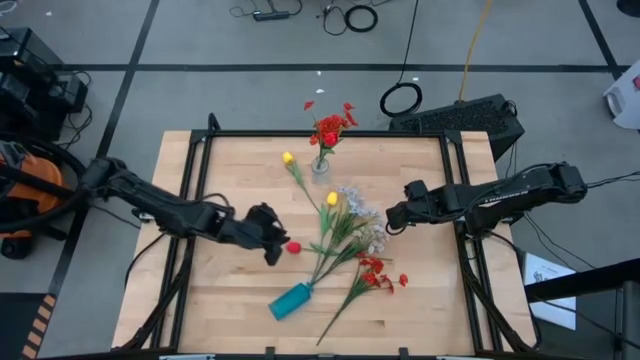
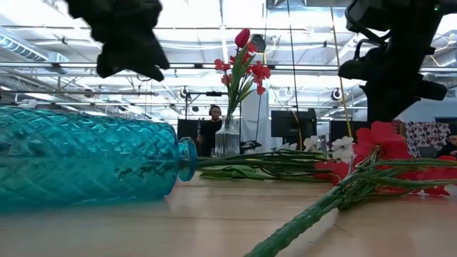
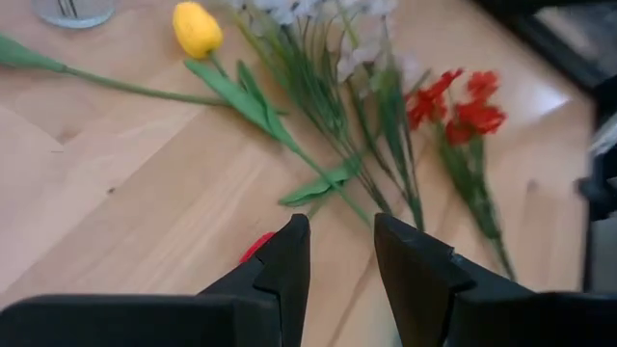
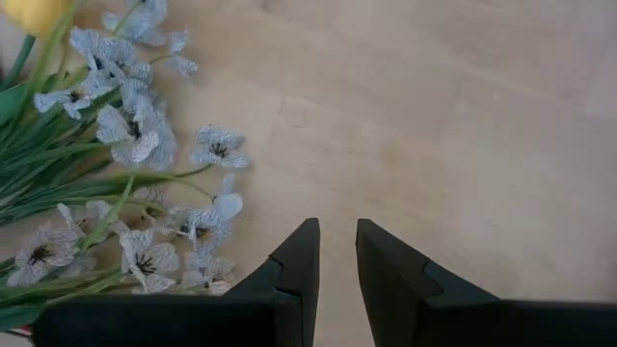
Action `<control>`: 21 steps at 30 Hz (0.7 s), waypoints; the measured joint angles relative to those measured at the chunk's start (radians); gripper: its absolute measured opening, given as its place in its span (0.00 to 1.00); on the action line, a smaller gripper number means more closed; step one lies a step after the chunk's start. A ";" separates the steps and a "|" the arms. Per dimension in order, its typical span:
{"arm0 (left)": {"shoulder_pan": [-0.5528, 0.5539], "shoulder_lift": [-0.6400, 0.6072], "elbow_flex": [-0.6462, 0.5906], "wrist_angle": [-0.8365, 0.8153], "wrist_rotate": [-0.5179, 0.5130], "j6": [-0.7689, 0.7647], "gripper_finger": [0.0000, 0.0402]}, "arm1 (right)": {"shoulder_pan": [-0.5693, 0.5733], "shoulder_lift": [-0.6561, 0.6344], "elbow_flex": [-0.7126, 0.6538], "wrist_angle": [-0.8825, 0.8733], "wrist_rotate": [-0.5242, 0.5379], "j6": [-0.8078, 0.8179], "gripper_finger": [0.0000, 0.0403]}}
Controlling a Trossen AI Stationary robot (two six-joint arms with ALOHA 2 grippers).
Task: Sort flowers into vase by color
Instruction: Move the blue vase to the middle left of the table
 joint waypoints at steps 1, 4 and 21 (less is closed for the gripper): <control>0.002 0.030 0.031 -0.025 0.003 0.000 0.31 | 0.000 -0.001 -0.001 -0.002 0.000 0.000 0.16; 0.008 0.090 0.087 -0.008 0.005 -0.001 0.31 | 0.000 0.000 -0.001 -0.002 0.001 -0.005 0.16; 0.048 0.128 0.098 0.139 -0.012 0.099 0.44 | 0.001 -0.001 -0.001 0.005 0.002 -0.048 0.16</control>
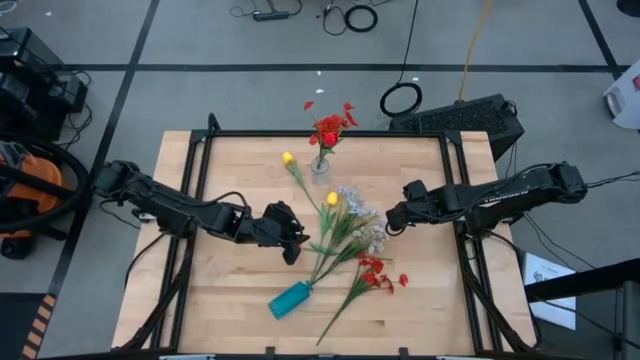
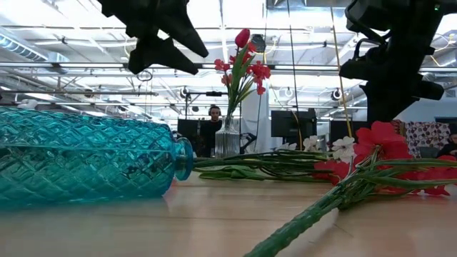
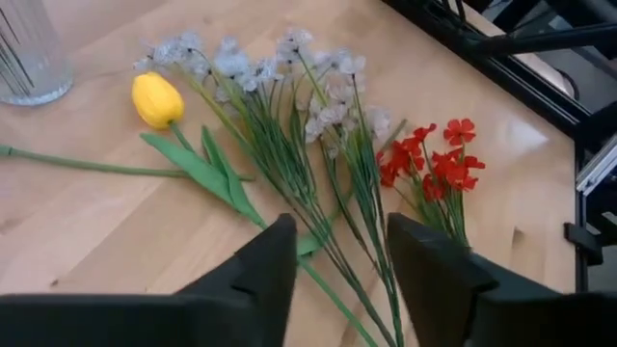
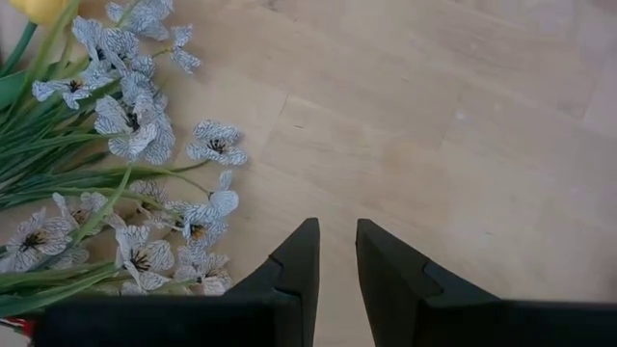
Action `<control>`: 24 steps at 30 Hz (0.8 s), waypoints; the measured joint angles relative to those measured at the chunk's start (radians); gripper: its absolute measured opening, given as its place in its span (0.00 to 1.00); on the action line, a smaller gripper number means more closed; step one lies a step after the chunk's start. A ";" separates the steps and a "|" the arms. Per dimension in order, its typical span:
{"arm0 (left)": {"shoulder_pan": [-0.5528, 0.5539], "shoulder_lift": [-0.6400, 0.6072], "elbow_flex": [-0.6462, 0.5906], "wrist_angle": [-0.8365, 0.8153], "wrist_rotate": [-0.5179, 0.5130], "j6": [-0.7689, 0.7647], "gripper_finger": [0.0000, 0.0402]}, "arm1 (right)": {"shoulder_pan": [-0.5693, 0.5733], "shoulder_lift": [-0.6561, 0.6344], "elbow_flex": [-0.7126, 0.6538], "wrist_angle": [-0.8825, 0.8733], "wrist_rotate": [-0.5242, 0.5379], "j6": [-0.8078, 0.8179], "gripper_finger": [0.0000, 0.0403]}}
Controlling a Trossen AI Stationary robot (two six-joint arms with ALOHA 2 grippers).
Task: Sort flowers into vase by color
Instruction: Move the blue vase to the middle left of the table
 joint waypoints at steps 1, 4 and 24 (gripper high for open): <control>0.001 0.000 0.000 0.001 -0.001 0.000 0.47 | 0.000 0.000 0.000 0.000 0.001 -0.001 0.16; 0.002 0.000 0.000 0.001 -0.055 -0.048 0.58 | 0.000 0.000 0.000 0.000 0.002 -0.014 0.16; -0.037 0.078 0.122 -0.273 0.154 -0.188 0.70 | 0.000 0.000 0.000 0.000 0.027 -0.031 0.16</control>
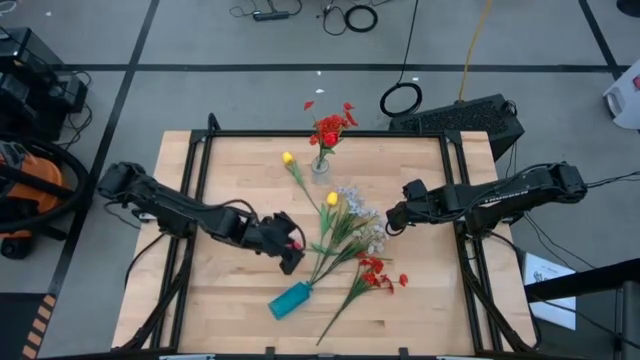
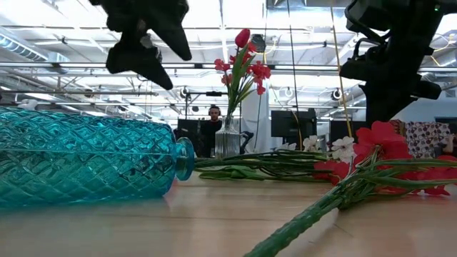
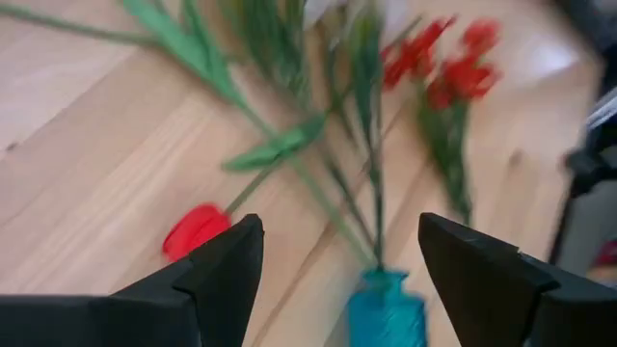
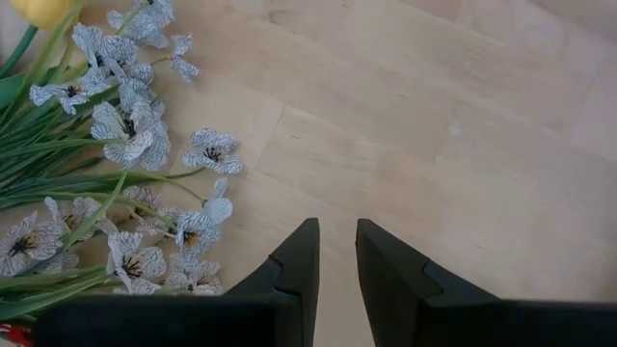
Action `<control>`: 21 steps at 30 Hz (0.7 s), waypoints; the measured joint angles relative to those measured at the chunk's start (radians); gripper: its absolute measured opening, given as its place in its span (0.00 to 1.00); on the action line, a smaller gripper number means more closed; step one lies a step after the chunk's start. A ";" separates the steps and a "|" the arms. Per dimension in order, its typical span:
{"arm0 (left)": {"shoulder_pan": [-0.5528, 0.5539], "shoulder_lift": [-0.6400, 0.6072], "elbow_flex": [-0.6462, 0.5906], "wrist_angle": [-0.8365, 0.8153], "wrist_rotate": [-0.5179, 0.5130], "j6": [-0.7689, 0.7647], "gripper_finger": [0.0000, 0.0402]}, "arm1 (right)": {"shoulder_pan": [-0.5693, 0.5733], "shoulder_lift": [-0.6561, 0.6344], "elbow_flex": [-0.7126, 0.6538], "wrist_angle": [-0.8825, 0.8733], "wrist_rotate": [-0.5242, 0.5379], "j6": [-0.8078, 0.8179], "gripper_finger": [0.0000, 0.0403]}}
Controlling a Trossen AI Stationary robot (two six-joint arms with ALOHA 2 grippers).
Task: Sort flowers into vase by color
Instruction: Move the blue vase to the middle left of the table
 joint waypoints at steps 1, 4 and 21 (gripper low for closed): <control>-0.005 0.024 0.035 -0.050 0.002 0.000 0.70 | 0.000 0.000 0.000 0.000 0.001 0.000 0.16; -0.011 0.110 0.149 -0.171 0.027 -0.016 0.70 | 0.000 0.000 0.000 0.000 0.002 0.000 0.16; -0.061 0.447 0.438 -0.379 0.279 -0.081 0.70 | 0.000 0.000 0.000 0.004 -0.006 0.009 0.16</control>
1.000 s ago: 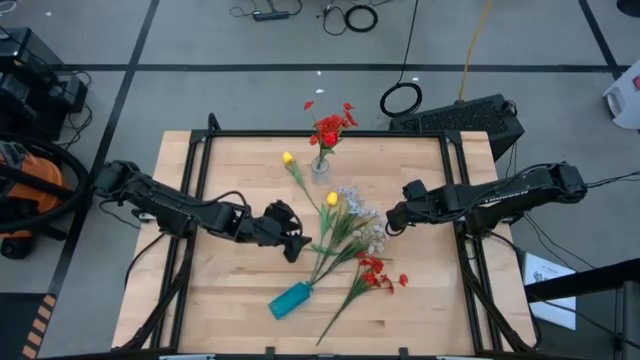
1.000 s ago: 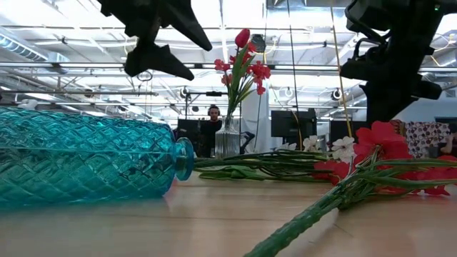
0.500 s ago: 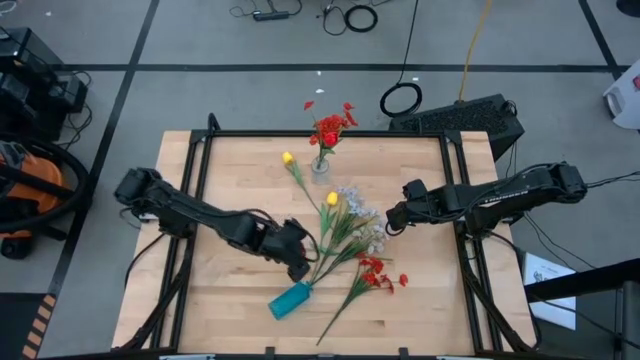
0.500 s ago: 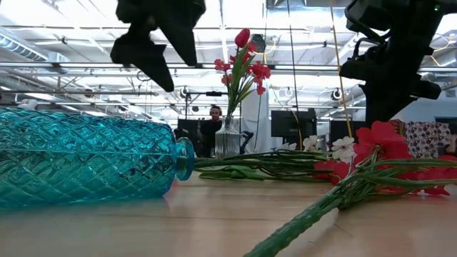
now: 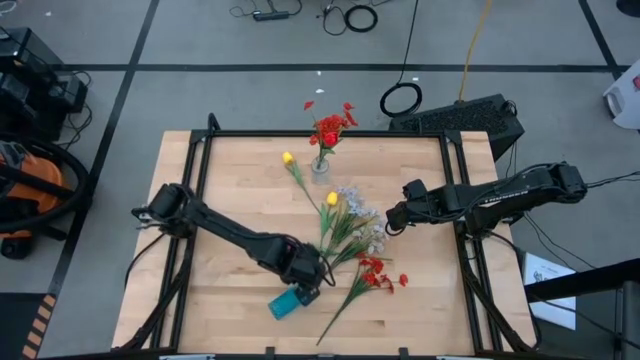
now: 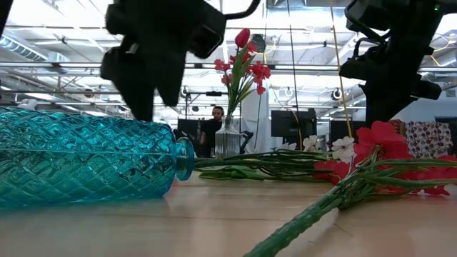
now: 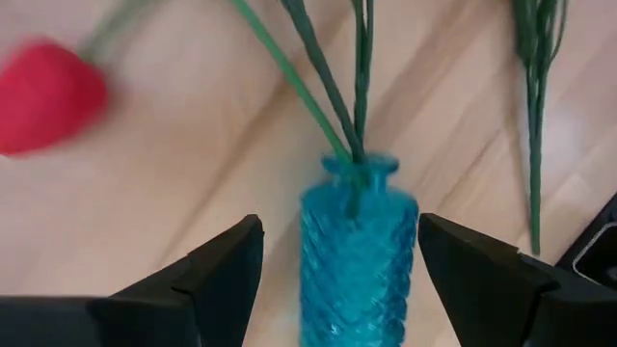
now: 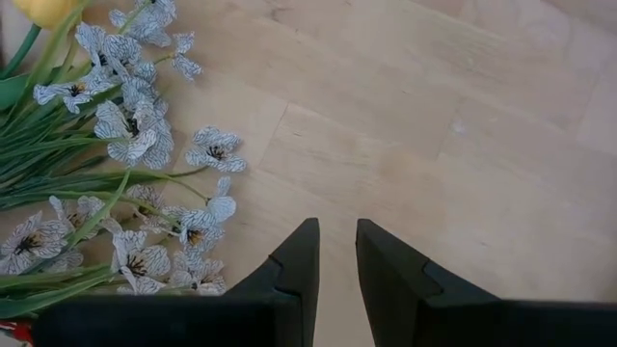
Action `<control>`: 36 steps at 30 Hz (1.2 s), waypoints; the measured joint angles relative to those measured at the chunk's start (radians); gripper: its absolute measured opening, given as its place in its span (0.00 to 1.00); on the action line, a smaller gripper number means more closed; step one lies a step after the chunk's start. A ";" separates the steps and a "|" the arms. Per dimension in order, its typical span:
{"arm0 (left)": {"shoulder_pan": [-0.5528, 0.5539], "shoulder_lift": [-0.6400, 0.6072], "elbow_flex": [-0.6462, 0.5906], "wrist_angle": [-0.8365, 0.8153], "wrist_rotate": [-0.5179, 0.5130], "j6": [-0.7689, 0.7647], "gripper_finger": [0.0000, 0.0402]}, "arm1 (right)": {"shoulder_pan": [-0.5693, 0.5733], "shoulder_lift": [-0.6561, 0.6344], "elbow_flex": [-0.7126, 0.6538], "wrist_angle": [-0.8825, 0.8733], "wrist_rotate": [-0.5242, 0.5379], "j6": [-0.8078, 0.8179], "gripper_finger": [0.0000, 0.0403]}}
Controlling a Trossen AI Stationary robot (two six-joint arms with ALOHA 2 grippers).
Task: Sort flowers into vase by color
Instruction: Move the blue vase to the middle left of the table
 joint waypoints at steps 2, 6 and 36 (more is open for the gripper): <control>-0.017 0.011 0.001 0.000 0.016 -0.022 0.70 | 0.000 0.000 0.000 0.000 0.000 0.008 0.16; -0.047 0.021 0.001 0.002 0.019 -0.045 0.70 | 0.000 0.000 0.000 0.001 -0.001 0.023 0.16; -0.114 0.131 0.000 -0.372 0.054 0.020 0.70 | 0.020 0.000 0.000 0.001 -0.046 0.026 0.16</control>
